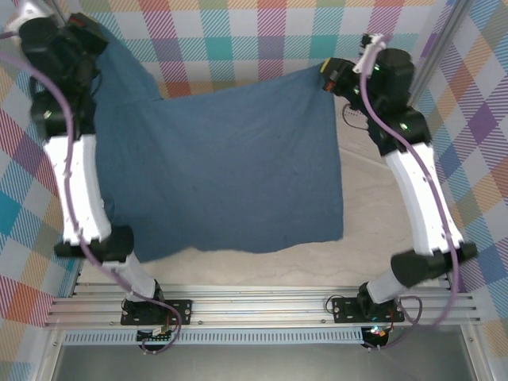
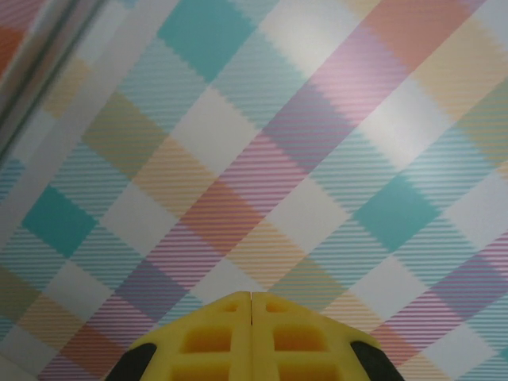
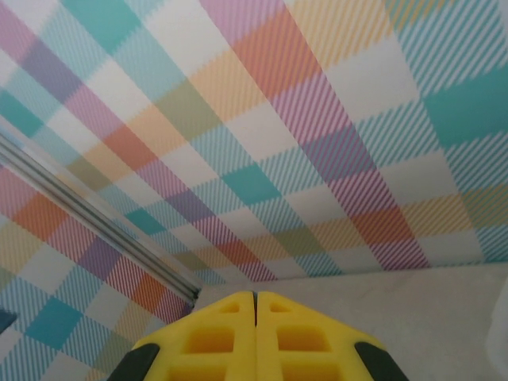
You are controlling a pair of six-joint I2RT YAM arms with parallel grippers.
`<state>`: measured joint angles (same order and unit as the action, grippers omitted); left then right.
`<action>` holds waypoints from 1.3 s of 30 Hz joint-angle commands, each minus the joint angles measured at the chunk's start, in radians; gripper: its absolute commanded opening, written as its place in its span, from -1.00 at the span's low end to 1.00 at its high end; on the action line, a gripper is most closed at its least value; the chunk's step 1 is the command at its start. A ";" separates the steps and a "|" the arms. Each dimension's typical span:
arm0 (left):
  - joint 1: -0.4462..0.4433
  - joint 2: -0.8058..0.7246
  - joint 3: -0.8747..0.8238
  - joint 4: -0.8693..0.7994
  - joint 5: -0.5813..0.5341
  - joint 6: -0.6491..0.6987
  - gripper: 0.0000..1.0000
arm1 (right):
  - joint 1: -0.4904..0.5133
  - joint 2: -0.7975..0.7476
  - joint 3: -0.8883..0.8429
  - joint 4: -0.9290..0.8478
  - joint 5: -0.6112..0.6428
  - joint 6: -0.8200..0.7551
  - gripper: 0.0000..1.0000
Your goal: Fold and stack the t-shirts
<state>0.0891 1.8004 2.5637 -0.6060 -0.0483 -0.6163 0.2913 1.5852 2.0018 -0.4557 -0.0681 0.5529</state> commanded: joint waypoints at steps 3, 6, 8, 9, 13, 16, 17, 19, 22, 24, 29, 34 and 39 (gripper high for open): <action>0.076 0.139 0.247 0.074 0.117 -0.098 -1.00 | -0.044 0.158 0.198 0.068 -0.158 0.098 -1.00; 0.105 0.139 0.280 0.151 0.141 -0.186 -1.00 | -0.061 0.231 0.314 0.048 -0.168 0.097 -1.00; 0.113 0.108 0.278 0.180 0.154 -0.213 -1.00 | -0.080 0.266 0.379 0.042 -0.174 0.105 -1.00; 0.113 0.093 0.279 0.184 0.161 -0.218 -1.00 | -0.087 0.276 0.402 0.037 -0.178 0.108 -1.00; 0.113 -0.005 0.265 0.121 0.187 -0.200 -1.00 | -0.126 0.296 0.450 0.024 -0.217 0.131 -1.00; 0.113 -0.122 0.169 0.029 0.200 -0.145 -1.00 | -0.141 0.282 0.412 0.013 -0.267 0.134 -1.00; 0.112 -0.176 0.101 0.002 0.207 -0.130 -1.00 | -0.142 0.273 0.387 0.005 -0.285 0.130 -1.00; 0.113 -0.297 -0.112 -0.012 0.212 -0.118 -1.00 | -0.142 0.239 0.302 -0.001 -0.323 0.126 -1.00; 0.098 -0.530 -0.536 0.027 0.215 -0.151 -1.00 | -0.142 0.152 0.061 -0.008 -0.357 0.127 -1.00; 0.081 -0.658 -0.794 0.010 0.234 -0.171 -1.00 | -0.135 0.060 -0.180 0.057 -0.363 0.133 -1.00; 0.042 -0.996 -1.390 -0.189 0.206 -0.180 -1.00 | -0.082 -0.084 -0.691 0.098 -0.362 0.138 -1.00; 0.031 -1.274 -1.873 -0.283 0.252 -0.235 -1.00 | 0.010 -0.069 -0.983 0.095 -0.278 0.114 -1.00; 0.019 -1.439 -2.139 -0.306 0.299 -0.391 -1.00 | 0.035 0.025 -1.077 0.027 -0.171 0.087 -1.00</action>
<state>0.1223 0.4149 0.4732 -0.8993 0.2050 -0.9001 0.3298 1.5806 0.9367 -0.4095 -0.3187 0.6731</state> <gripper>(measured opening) 0.048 0.044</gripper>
